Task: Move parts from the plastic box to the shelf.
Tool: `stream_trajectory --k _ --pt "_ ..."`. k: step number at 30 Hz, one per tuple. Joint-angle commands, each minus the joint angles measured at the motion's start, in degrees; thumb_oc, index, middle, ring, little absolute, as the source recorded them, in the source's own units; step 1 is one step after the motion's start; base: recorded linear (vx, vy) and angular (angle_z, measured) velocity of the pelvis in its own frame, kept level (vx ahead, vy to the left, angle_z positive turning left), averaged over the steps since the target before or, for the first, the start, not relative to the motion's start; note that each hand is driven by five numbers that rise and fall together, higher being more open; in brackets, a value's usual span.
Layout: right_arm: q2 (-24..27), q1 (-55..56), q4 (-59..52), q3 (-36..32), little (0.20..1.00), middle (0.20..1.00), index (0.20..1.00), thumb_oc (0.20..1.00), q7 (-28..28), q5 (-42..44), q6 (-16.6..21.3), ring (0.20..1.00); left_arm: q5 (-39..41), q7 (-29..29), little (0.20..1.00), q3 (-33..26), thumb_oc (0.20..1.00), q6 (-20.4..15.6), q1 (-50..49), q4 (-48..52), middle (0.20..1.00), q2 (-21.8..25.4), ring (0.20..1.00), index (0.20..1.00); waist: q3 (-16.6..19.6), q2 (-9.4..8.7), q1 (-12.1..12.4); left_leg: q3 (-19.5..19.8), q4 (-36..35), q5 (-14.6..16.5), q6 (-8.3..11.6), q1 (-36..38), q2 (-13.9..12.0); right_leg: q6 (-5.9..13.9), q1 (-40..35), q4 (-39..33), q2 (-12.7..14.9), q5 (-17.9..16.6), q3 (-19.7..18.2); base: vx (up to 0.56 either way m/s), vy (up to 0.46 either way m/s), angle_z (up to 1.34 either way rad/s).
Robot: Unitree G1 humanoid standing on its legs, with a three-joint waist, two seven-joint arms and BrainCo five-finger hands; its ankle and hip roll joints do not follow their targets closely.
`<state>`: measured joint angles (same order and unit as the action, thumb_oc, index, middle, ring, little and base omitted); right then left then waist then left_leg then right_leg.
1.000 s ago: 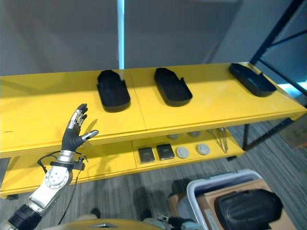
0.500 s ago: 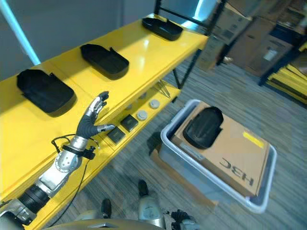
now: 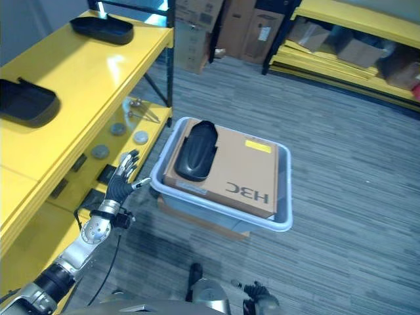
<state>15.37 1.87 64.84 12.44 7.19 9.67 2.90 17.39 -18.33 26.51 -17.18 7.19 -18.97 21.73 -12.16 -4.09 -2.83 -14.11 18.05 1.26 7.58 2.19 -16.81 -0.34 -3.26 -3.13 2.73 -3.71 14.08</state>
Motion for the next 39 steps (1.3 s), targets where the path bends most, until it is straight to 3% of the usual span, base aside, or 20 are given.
stream_trajectory --k 1,2,3,4,5,7,8,12,16,18,19,20,21,26,29,33,39 --pt "5.5 -3.4 -8.7 4.0 1.0 1.0 1.0 1.0 0.7 -6.1 9.8 1.0 1.8 -0.3 1.0 -0.7 1.0 -0.9 2.1 1.2 1.0 -0.6 1.0 1.0 -1.3 1.07 0.8 4.0 8.7 -2.0 -3.89 -5.7 3.3 3.84 0.6 3.4 5.9 1.6 -2.6 0.03 -0.101 -0.64" --pt "5.9 -3.5 -10.2 4.3 1.0 1.0 1.0 1.0 1.0 -5.5 9.3 1.0 1.9 0.0 1.0 -1.0 1.0 -1.2 1.9 0.5 1.0 -0.9 1.0 1.0 -1.3 1.22 0.8 4.4 8.8 -2.1 -3.8 -6.4 3.4 3.75 0.4 3.3 5.8 1.6 -2.6 0.07 0.045 -0.6" --pt "8.4 -5.0 -17.5 5.3 1.0 1.0 1.0 1.0 8.3 -7.8 10.0 1.0 2.8 0.8 1.0 -2.3 1.0 -0.7 0.7 -3.1 1.0 -1.9 1.0 1.0 -1.4 1.89 1.3 5.5 5.6 -2.2 -3.54 -8.0 4.9 4.08 -0.4 2.8 5.8 2.0 -2.9 0.11 0.184 -0.35" --pt "10.3 -6.3 -25.1 6.1 1.0 1.0 1.0 1.0 9.0 -5.4 10.6 1.0 0.7 0.8 1.0 -2.5 1.0 -0.7 -0.7 -4.7 1.0 -2.0 1.0 1.0 -1.5 2.74 2.1 6.5 -1.8 -1.8 -3.5 -7.7 6.8 5.02 -1.0 2.6 5.6 2.2 -3.8 0.1 0.179 -0.26" --pt "10.3 -6.3 -25.2 6.1 1.0 1.0 1.0 1.0 9.0 -5.4 10.5 1.0 0.6 0.8 1.0 -2.5 1.0 -0.7 -0.6 -4.7 1.0 -2.0 1.0 1.0 -1.3 2.62 2.1 6.4 -2.3 -2.3 -3.56 -7.7 7.0 5.03 -0.8 2.6 5.8 2.1 -3.8 0.06 0.2 -0.21" --pt "11.5 -6.0 -36.8 5.9 1.0 1.0 1.0 1.0 13.5 -8.2 14.4 1.0 -2.8 1.4 1.0 -2.4 1.0 0.3 -3.0 -7.3 1.0 -1.9 1.0 1.0 -0.9 3.26 2.3 8.7 -10.9 -2.4 -4.04 -7.2 9.9 6.01 -0.5 1.6 5.7 1.7 -5.2 0.01 0.183 -0.32" --pt "14.0 -4.2 -46.8 4.7 1.0 1.0 1.0 1.0 14.8 -9.7 17.9 1.0 -4.0 3.1 1.0 -3.4 1.0 0.8 -4.4 -10.9 1.0 -2.0 1.0 1.0 -0.6 3.29 0.8 7.3 -13.7 -2.8 -3.98 -6.3 9.7 6.41 -0.5 0.2 6.1 1.4 -4.9 0.02 0.216 -0.4" --pt "17.1 -1.5 -62.1 1.3 1.0 1.0 1.0 1.0 14.5 -5.2 24.7 1.0 -5.4 3.5 1.0 -4.7 1.0 0.9 -5.3 -19.9 1.0 -2.8 1.0 1.0 0.4 3.57 -1.8 6.1 -17.1 -1.9 -4.41 -2.2 10.4 7.33 0.1 -0.4 6.2 1.3 -5.0 0.06 0.182 -0.3" --pt "17.2 -1.0 -67.5 -1.5 1.0 1.0 1.0 1.0 15.7 -5.0 26.4 1.0 -8.0 3.7 1.0 -4.9 1.0 3.0 -5.2 -27.5 1.0 -3.3 1.0 1.0 0.8 3.59 -2.7 5.8 -18.1 -1.1 -5.04 -0.7 11.4 7.64 0.5 0.0 6.3 1.5 -5.5 0.1 0.093 -0.27" --pt "17.4 -3.6 -67.3 -2.1 1.0 1.0 1.0 1.0 18.0 -3.2 22.3 1.0 -7.2 6.2 1.0 -4.1 1.0 5.6 -4.6 -34.0 1.0 -3.8 1.0 1.0 0.9 3.49 -1.9 6.1 -19.5 -1.0 -5.54 -0.6 12.3 7.9 1.0 0.0 6.4 1.5 -5.2 0.12 0.046 -0.18" --pt "17.8 -7.3 -64.5 -0.6 1.0 1.0 1.0 1.0 20.1 -2.4 17.9 1.0 -7.1 10.6 1.0 -2.7 1.0 9.7 -4.2 -38.2 1.0 -4.5 1.0 1.0 0.7 3.56 -0.9 6.4 -20.6 -1.1 -5.83 -0.6 12.9 8.07 1.2 -0.6 6.6 1.2 -4.6 0.11 0.039 -0.01" --pt "17.9 -8.4 -63.7 -0.1 1.0 1.0 1.0 1.0 20.0 -1.2 16.9 1.0 -7.5 12.0 1.0 -2.4 1.0 10.4 -4.1 -39.1 1.0 -4.7 1.0 1.0 0.5 3.61 -0.7 6.5 -20.9 -1.2 -5.87 -0.5 13.0 8.13 1.2 -0.8 6.6 1.0 -4.5 0.12 0.057 0.24" --pt "18.2 -14.6 -59.6 1.7 1.0 1.0 1.0 1.0 21.5 -3.1 11.7 1.0 -10.8 15.7 1.0 -0.2 1.0 10.6 -5.4 -42.2 1.0 -5.2 1.0 1.0 -0.2 3.82 0.8 6.5 -21.5 -1.4 -5.95 -0.9 13.4 8.2 1.7 -0.9 6.9 0.9 -3.5 0.05 0.049 0.38" --pt "18.5 -29.0 -53.0 5.1 1.0 1.0 1.0 1.0 23.6 -2.9 0.7 1.0 -7.5 16.7 1.0 0.5 1.0 11.3 -4.9 -44.3 1.0 -4.7 1.0 1.0 -3.2 4.41 3.6 6.7 -22.2 -2.6 -5.57 -4.0 13.7 7.87 3.9 -1.5 6.6 0.4 -1.6 -0.06 0.045 0.2" --pt "18.5 -36.7 -47.3 6.6 1.0 1.0 1.0 1.0 26.3 -3.8 -2.5 1.0 -7.4 15.7 1.0 0.4 1.0 9.5 -3.6 -45.3 1.0 -6.0 1.0 1.0 -5.7 4.22 5.7 7.3 -22.2 -3.5 -5.26 -6.9 13.7 7.91 5.8 -1.4 7.2 -0.3 -0.6 -0.11 -0.006 0.23" --pt "19.3 -40.5 -43.7 7.5 1.0 1.0 1.0 1.0 27.5 -3.6 -5.6 1.0 -5.5 15.4 1.0 0.9 1.0 8.4 -2.2 -45.2 1.0 -6.7 1.0 1.0 -7.4 4.42 6.6 7.7 -22.1 -4.0 -5.13 -8.3 13.7 7.83 6.7 -1.2 7.4 -0.6 0.0 -0.05 -0.005 0.24" --pt "18.0 -39.0 -40.6 7.1 1.0 1.0 1.0 1.0 34.0 -1.1 -6.7 1.0 -0.8 14.4 1.0 1.3 1.0 7.3 0.1 -43.1 1.0 -7.7 1.0 1.0 -10.1 5.13 6.6 8.4 -22.4 -4.6 -4.56 -9.7 13.5 7.9 8.2 -0.5 7.7 -0.7 0.5 0.0 0.019 0.13"
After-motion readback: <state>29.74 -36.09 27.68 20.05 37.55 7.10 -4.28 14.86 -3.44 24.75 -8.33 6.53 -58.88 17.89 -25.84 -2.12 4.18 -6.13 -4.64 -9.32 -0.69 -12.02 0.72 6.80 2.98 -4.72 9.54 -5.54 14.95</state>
